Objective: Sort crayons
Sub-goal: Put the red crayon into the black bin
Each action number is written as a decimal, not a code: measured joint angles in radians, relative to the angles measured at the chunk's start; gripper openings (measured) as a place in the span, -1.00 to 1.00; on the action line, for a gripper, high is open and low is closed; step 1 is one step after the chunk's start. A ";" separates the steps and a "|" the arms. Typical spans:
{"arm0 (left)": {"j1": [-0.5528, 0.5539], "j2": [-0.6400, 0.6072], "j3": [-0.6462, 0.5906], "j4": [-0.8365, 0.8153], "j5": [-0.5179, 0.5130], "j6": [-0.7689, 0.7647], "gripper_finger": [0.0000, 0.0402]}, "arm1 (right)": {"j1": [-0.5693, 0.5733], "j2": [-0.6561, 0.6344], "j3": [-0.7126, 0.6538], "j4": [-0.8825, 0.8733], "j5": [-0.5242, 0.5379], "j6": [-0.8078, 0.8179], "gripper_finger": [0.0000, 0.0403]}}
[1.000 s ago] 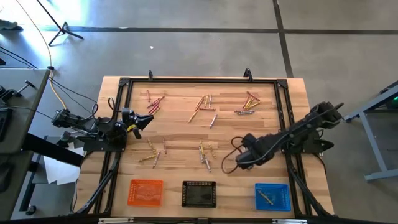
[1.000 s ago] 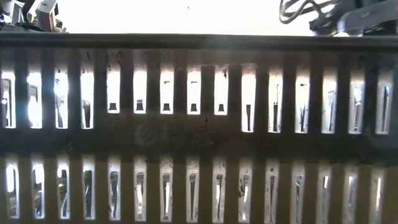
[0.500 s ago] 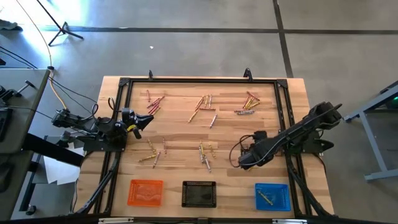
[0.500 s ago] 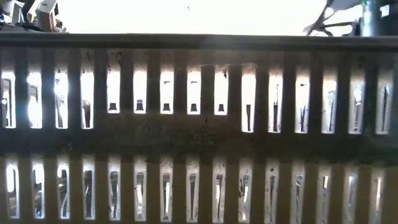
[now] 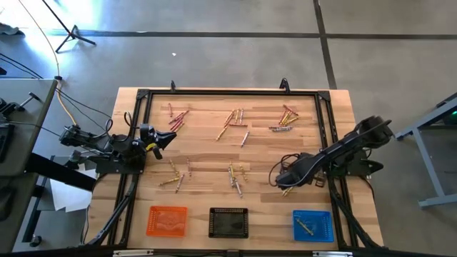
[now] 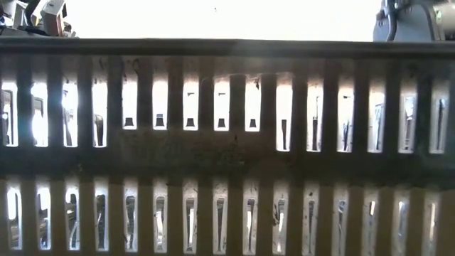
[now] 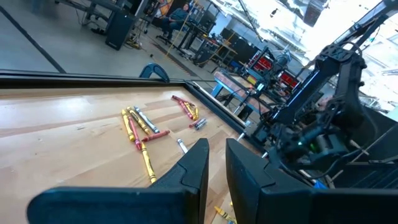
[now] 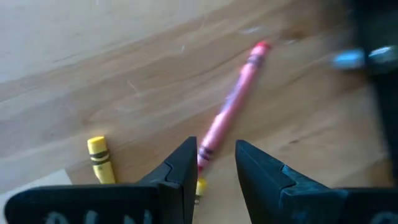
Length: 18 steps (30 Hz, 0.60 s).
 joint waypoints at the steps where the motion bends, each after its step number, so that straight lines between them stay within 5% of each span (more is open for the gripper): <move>1: 0.000 0.000 0.000 0.000 0.000 0.000 -0.78 | -0.004 -0.010 -0.027 0.038 0.000 0.004 -0.53; 18: 0.000 0.003 0.000 0.000 0.000 0.000 -0.78 | -0.082 -0.281 -0.271 0.127 0.009 -0.001 -0.53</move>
